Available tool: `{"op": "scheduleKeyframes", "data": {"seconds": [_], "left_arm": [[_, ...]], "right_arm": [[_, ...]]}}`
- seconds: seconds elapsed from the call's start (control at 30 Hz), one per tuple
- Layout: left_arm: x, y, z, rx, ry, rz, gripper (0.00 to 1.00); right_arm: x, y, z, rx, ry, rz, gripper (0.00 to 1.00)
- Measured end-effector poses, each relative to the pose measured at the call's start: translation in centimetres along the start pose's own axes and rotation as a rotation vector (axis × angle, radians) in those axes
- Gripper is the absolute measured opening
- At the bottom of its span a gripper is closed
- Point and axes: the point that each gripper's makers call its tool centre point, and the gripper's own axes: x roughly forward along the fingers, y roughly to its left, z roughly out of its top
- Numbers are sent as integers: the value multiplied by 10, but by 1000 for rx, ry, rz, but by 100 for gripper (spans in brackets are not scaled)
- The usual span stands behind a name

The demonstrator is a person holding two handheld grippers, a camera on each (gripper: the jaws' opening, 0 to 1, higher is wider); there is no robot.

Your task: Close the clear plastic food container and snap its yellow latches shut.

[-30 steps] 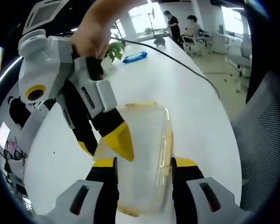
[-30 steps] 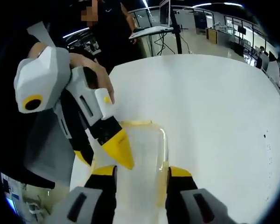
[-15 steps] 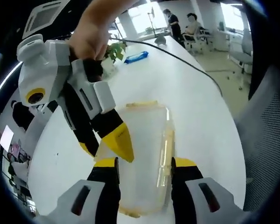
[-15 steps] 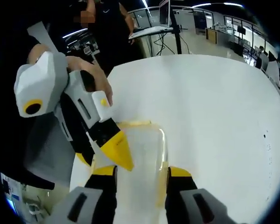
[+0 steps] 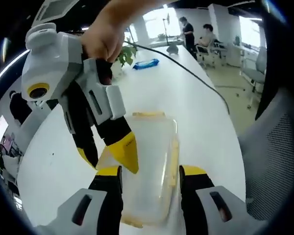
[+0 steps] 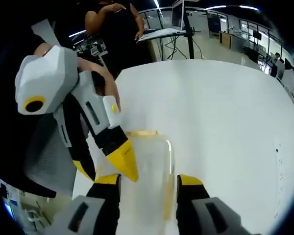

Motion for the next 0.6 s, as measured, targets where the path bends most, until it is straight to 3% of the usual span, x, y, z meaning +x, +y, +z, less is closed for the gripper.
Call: {"op": "scheduleKeyframes", "data": {"seconds": [0.17, 0.6], "left_arm": [[-13, 6, 11, -39, -38, -9, 50], [-21, 26, -7, -68, 53, -47, 51]], "right_arm": [[-11, 3, 11, -17, -23, -21, 47], [-22, 11, 9, -44, -9, -97, 47]]}}
